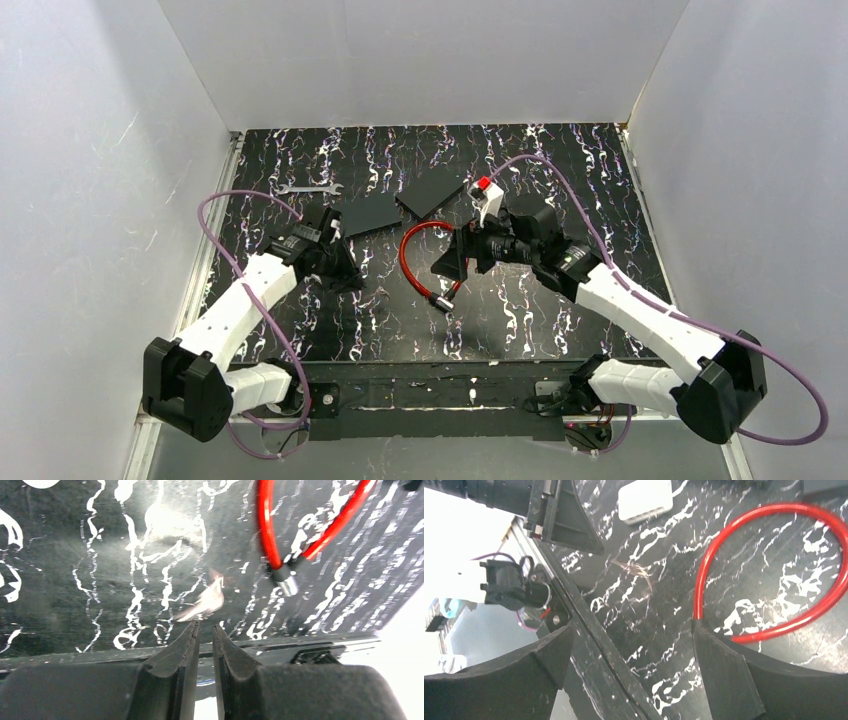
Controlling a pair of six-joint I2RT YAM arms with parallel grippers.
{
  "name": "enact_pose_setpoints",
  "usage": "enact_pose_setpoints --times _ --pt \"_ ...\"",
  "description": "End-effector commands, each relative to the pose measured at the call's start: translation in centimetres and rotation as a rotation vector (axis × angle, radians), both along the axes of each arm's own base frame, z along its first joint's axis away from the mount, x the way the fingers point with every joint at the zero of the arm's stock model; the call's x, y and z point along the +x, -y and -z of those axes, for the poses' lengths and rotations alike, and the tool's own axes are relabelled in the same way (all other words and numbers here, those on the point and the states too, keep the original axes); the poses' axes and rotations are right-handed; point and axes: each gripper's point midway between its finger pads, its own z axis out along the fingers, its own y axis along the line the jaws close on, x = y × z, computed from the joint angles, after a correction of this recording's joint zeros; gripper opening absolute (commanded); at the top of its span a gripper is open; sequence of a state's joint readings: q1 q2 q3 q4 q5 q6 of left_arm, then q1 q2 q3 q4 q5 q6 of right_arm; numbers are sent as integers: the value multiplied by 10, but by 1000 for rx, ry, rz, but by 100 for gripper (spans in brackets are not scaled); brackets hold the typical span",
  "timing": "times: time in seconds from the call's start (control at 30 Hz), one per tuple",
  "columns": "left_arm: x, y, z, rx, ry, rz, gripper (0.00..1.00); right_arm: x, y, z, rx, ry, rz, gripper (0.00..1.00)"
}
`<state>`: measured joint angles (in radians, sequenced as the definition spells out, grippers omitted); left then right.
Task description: Unlock with the key
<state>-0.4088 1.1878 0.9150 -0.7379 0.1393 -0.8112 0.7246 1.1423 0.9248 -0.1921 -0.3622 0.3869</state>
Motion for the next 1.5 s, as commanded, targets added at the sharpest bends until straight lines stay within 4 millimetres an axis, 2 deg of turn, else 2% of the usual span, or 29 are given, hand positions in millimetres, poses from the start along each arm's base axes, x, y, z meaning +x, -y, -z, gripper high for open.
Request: enact_pose_setpoints --times 0.0,0.17,0.27,0.33,0.47,0.57,0.63,0.7,0.8,0.97,1.13,1.27,1.47 --pt "3 15 -33 -99 16 -39 0 10 -13 -39 144 147 39 98" --pt "12 27 -57 -170 41 -58 0 6 -26 -49 197 177 41 98" --pt "17 28 -67 -174 66 -56 0 6 -33 -45 181 171 51 97" --pt "19 26 -67 -153 84 -33 0 12 -31 -41 155 162 97 97" --pt "18 20 -51 -89 88 36 1 31 -4 -10 3 104 291 96" --pt "18 21 -40 -31 111 108 12 38 23 19 -166 61 401 96" --pt "20 25 -33 24 150 184 25 40 38 30 -252 45 457 96" --pt "22 35 -27 63 182 253 35 43 53 32 -301 51 513 97" --pt "25 47 -12 103 167 290 50 47 68 23 -328 91 574 98" --pt "29 56 17 202 50 241 58 44 83 11 -339 114 607 98" --pt "23 73 42 223 -123 134 56 38 92 14 -366 107 608 98" --pt "20 89 60 177 -223 11 56 37 91 14 -375 107 590 98" --pt "9 90 81 171 -341 -182 49 34 88 16 -405 106 547 98"
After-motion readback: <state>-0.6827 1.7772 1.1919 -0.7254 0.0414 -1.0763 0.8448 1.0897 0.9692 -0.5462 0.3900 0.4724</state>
